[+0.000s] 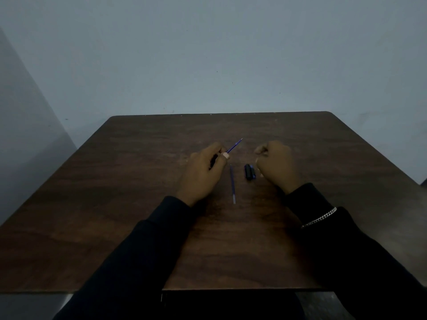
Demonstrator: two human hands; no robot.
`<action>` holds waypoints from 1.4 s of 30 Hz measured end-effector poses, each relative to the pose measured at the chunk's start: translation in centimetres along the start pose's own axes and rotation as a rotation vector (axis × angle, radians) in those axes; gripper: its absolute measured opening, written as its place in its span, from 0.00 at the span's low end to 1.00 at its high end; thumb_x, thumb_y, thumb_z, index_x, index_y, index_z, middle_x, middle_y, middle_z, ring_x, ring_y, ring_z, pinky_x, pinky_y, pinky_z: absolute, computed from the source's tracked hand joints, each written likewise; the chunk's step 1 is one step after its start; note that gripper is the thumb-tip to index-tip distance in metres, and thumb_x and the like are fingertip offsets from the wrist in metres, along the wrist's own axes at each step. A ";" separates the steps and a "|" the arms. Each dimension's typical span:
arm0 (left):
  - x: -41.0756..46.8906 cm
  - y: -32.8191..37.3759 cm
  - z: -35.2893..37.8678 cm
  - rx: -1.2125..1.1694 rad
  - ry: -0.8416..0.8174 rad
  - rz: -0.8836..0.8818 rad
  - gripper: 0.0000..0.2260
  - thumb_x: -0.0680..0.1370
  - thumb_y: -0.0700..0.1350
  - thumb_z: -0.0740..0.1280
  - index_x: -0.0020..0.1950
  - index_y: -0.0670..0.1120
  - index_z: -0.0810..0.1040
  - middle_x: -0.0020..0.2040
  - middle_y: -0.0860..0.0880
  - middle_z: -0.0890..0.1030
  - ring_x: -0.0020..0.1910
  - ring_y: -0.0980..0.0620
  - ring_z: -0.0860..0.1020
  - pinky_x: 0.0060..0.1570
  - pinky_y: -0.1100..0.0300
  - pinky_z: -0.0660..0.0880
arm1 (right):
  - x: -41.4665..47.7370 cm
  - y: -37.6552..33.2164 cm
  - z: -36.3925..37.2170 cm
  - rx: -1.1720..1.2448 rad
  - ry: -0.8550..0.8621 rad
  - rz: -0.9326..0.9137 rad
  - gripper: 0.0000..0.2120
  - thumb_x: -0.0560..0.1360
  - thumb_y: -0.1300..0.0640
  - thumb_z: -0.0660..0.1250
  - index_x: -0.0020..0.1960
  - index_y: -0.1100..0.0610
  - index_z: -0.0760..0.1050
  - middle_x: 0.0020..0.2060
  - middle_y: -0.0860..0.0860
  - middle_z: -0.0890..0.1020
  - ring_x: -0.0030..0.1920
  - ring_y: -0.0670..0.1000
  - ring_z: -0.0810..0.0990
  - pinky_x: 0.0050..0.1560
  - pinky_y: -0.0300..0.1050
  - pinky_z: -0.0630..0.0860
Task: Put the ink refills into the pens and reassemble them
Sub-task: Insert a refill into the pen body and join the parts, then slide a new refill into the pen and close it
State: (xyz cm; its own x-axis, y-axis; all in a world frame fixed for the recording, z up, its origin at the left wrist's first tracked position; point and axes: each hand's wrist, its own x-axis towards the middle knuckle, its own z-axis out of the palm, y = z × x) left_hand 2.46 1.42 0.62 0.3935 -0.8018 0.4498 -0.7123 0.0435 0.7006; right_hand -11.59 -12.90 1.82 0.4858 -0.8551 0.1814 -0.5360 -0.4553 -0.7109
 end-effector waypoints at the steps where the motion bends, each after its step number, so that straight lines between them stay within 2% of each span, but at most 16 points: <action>1: 0.0 0.0 0.0 -0.001 0.001 0.000 0.11 0.86 0.47 0.62 0.49 0.45 0.80 0.35 0.50 0.78 0.32 0.58 0.72 0.34 0.58 0.68 | -0.1 -0.1 0.0 0.079 0.011 -0.042 0.09 0.79 0.66 0.64 0.49 0.56 0.81 0.45 0.53 0.84 0.40 0.51 0.84 0.43 0.51 0.84; 4: -0.1 0.1 0.0 -0.006 0.015 0.012 0.10 0.86 0.45 0.63 0.48 0.45 0.79 0.33 0.53 0.75 0.31 0.58 0.72 0.32 0.61 0.66 | -0.5 -0.9 -0.5 0.455 -0.101 -0.086 0.09 0.80 0.62 0.66 0.47 0.53 0.83 0.38 0.51 0.87 0.34 0.44 0.84 0.33 0.40 0.80; 7: -0.1 0.3 0.1 -0.002 0.021 0.027 0.10 0.86 0.43 0.63 0.46 0.44 0.78 0.32 0.53 0.74 0.31 0.57 0.71 0.33 0.57 0.67 | -1.0 -1.7 -0.6 0.734 -0.278 -0.081 0.06 0.79 0.61 0.70 0.52 0.62 0.84 0.41 0.55 0.88 0.38 0.48 0.85 0.34 0.39 0.80; 13: -0.4 0.7 0.0 0.011 0.012 0.072 0.11 0.86 0.42 0.64 0.44 0.50 0.75 0.33 0.55 0.74 0.31 0.59 0.71 0.34 0.63 0.65 | -1.6 -2.1 0.0 0.820 -0.349 -0.069 0.09 0.78 0.65 0.72 0.55 0.71 0.80 0.44 0.63 0.84 0.38 0.50 0.82 0.36 0.37 0.79; 17: -0.4 0.7 -0.3 0.008 0.005 0.066 0.11 0.86 0.42 0.64 0.44 0.48 0.77 0.33 0.53 0.75 0.33 0.54 0.73 0.35 0.60 0.67 | -1.2 -2.7 0.0 0.880 -0.323 -0.060 0.03 0.80 0.65 0.69 0.51 0.62 0.81 0.43 0.58 0.85 0.40 0.48 0.85 0.38 0.37 0.80; 19: -0.2 0.3 -0.9 0.002 0.011 0.046 0.11 0.87 0.43 0.64 0.46 0.43 0.80 0.36 0.46 0.79 0.35 0.48 0.76 0.37 0.54 0.70 | -0.4 -3.3 -0.6 0.948 -0.257 -0.039 0.05 0.82 0.64 0.66 0.48 0.59 0.80 0.43 0.53 0.87 0.42 0.48 0.86 0.38 0.38 0.80; 21: 0.2 -0.4 -1.7 -0.002 0.056 0.023 0.13 0.86 0.45 0.63 0.47 0.42 0.82 0.37 0.44 0.80 0.36 0.49 0.77 0.39 0.51 0.72 | 0.8 -3.8 -1.5 0.975 -0.176 -0.027 0.07 0.83 0.62 0.65 0.47 0.58 0.78 0.40 0.52 0.88 0.40 0.49 0.87 0.36 0.39 0.80; 24: 0.8 -1.8 -3.3 -0.035 0.151 -0.049 0.14 0.86 0.45 0.61 0.46 0.44 0.83 0.36 0.50 0.79 0.36 0.53 0.77 0.39 0.53 0.74 | 2.5 -4.5 -2.1 0.772 -0.078 -0.039 0.06 0.82 0.61 0.67 0.45 0.59 0.78 0.37 0.54 0.87 0.32 0.48 0.85 0.32 0.38 0.80; 28: 1.4 -4.2 -5.3 -0.115 0.294 -0.171 0.16 0.86 0.43 0.59 0.45 0.42 0.82 0.34 0.50 0.77 0.34 0.56 0.75 0.39 0.57 0.72 | 2.7 -5.7 0.0 0.495 -0.203 0.032 0.08 0.78 0.67 0.70 0.50 0.74 0.80 0.40 0.64 0.85 0.26 0.47 0.82 0.28 0.37 0.80; 30: 1.5 -5.1 -5.8 -0.176 0.354 -0.227 0.17 0.84 0.44 0.58 0.46 0.38 0.82 0.34 0.48 0.76 0.33 0.57 0.74 0.37 0.57 0.71 | 2.4 -6.4 1.8 0.386 -0.284 0.069 0.09 0.77 0.69 0.71 0.48 0.78 0.79 0.41 0.66 0.86 0.27 0.49 0.83 0.31 0.42 0.83; 33: 1.8 -5.8 -6.1 -0.271 0.383 -0.319 0.17 0.85 0.41 0.56 0.45 0.40 0.81 0.33 0.46 0.75 0.33 0.53 0.72 0.35 0.56 0.68 | 2.2 -7.6 4.3 0.253 -0.375 0.107 0.07 0.77 0.71 0.69 0.41 0.73 0.80 0.43 0.62 0.87 0.35 0.54 0.88 0.42 0.52 0.87; 35: 1.9 -6.0 -6.2 -0.307 0.390 -0.348 0.17 0.85 0.41 0.56 0.42 0.43 0.80 0.32 0.47 0.75 0.31 0.53 0.71 0.33 0.57 0.66 | 2.4 -8.3 5.7 0.153 -0.379 0.111 0.09 0.78 0.70 0.69 0.38 0.67 0.78 0.38 0.58 0.87 0.30 0.48 0.86 0.32 0.43 0.84; 37: 1.9 -6.0 -6.3 -0.339 0.401 -0.356 0.17 0.85 0.40 0.56 0.41 0.44 0.80 0.31 0.47 0.74 0.29 0.54 0.70 0.31 0.58 0.64 | 2.6 -8.8 6.6 0.048 -0.335 0.080 0.15 0.78 0.69 0.70 0.32 0.63 0.74 0.21 0.49 0.81 0.17 0.40 0.77 0.17 0.31 0.69; 38: 1.9 -6.0 -6.4 -0.351 0.403 -0.360 0.17 0.85 0.40 0.56 0.41 0.44 0.80 0.31 0.48 0.74 0.29 0.55 0.69 0.31 0.59 0.64 | 2.7 -9.0 7.0 0.009 -0.325 0.066 0.18 0.77 0.68 0.70 0.30 0.61 0.73 0.16 0.47 0.77 0.15 0.40 0.74 0.14 0.30 0.65; 39: 1.8 -6.0 -6.4 -0.362 0.405 -0.363 0.17 0.85 0.40 0.56 0.42 0.44 0.80 0.31 0.48 0.74 0.29 0.55 0.69 0.31 0.59 0.64 | 2.9 -9.1 7.4 -0.016 -0.327 0.064 0.18 0.77 0.68 0.71 0.30 0.61 0.73 0.17 0.47 0.78 0.16 0.41 0.76 0.15 0.30 0.66; 42: 1.9 -6.0 -6.4 -0.393 0.407 -0.369 0.16 0.85 0.40 0.56 0.42 0.43 0.80 0.31 0.48 0.74 0.29 0.54 0.69 0.31 0.59 0.64 | 3.0 -9.2 8.3 -0.036 -0.368 0.083 0.10 0.75 0.66 0.75 0.39 0.60 0.76 0.41 0.58 0.85 0.31 0.50 0.86 0.25 0.38 0.79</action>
State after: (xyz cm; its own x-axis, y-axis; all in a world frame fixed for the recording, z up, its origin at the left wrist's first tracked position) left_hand 11.19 3.42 0.81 0.8128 -0.5205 0.2616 -0.2556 0.0850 0.9630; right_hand 0.49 -9.23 3.27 0.6519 -0.7458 -0.1371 -0.6049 -0.4023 -0.6872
